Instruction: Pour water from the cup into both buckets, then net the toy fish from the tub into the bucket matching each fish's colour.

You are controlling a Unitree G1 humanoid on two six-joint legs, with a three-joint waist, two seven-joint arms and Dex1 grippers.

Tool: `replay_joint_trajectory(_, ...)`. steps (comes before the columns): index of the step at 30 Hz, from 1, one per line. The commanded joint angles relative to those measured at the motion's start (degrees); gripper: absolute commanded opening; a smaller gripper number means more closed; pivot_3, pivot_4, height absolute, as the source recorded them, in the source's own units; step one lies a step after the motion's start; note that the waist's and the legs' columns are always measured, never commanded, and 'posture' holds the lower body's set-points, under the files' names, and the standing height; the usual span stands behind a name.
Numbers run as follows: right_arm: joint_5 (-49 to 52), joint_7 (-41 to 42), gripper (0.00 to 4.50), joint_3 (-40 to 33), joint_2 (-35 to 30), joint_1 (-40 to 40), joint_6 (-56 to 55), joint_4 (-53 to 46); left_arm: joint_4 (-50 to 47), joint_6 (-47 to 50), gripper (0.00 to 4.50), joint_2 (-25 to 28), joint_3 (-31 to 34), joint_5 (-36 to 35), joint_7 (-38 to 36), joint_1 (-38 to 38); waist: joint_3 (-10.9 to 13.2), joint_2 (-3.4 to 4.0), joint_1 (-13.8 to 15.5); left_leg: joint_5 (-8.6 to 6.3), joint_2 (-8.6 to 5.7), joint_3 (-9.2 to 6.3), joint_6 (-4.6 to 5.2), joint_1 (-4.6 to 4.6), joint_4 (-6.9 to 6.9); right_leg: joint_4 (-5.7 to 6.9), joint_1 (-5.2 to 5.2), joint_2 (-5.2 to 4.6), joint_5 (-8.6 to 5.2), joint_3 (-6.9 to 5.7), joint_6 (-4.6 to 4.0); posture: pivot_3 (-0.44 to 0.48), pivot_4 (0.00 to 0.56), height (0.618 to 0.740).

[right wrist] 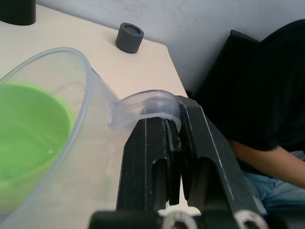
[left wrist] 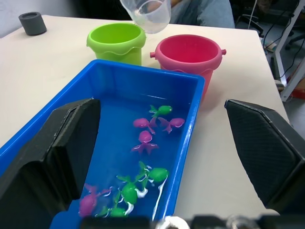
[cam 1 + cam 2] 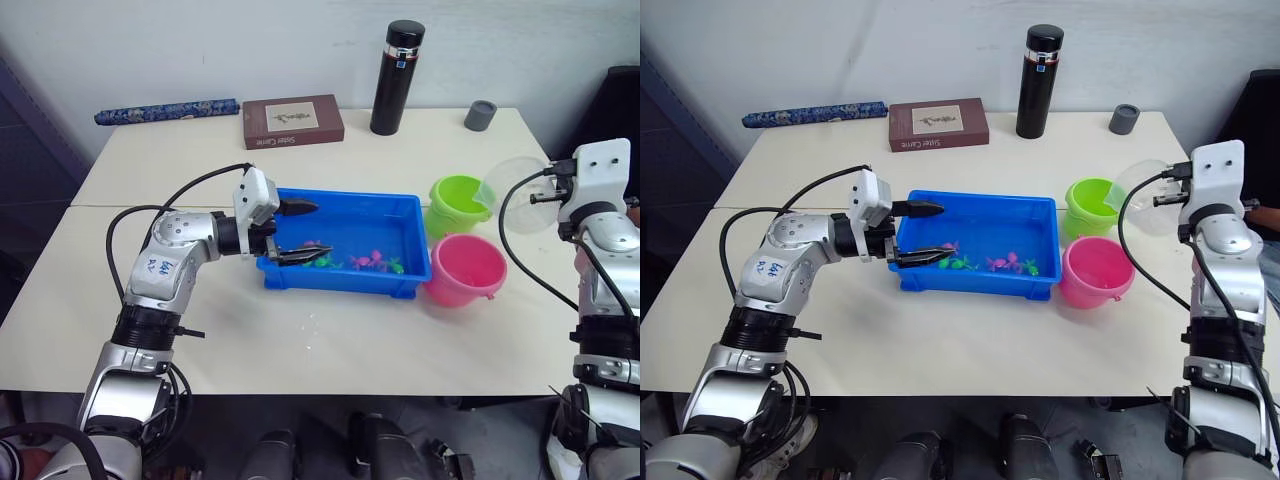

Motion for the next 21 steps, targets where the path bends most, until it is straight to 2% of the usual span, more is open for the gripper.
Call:
replay_joint_trajectory(1, -2.48, -2.84, 0.07, 1.54, -0.55, -3.66, -4.68, 2.04, -0.64, -0.01, 4.50, 1.28, 1.75, 0.57, 1.73, -0.36, 0.00, 0.00, -0.05, 0.00, 0.00, -0.01, -0.01, 0.00, 0.00, 0.00, 0.00, 0.00, 0.00, 0.00, 0.00, 0.000, 0.150, 0.739)
replay_joint_trajectory(6, -5.33, -5.92, 0.07, 4.26, -0.75, -6.22, -7.94, 5.85, -0.42, 0.46, 4.50, 0.82, 3.16, -0.01, 4.46, -0.56, 0.00, 0.00, -0.07, 0.01, 0.00, 0.00, -0.02, 0.00, 0.00, 0.01, -0.01, 0.00, 0.00, 0.00, 0.00, 0.000, 0.150, 0.739)
replay_joint_trajectory(21, -17.40, -13.04, 0.07, 14.24, -2.09, -11.31, -17.68, 13.50, -2.66, 2.35, 4.50, -0.17, 4.33, -1.46, 6.66, -0.21, 0.00, 0.00, -0.15, 0.02, 0.00, 0.00, -0.03, -0.01, 0.00, 0.00, -0.02, 0.00, 0.00, 0.00, 0.00, 0.000, 0.150, 0.739)
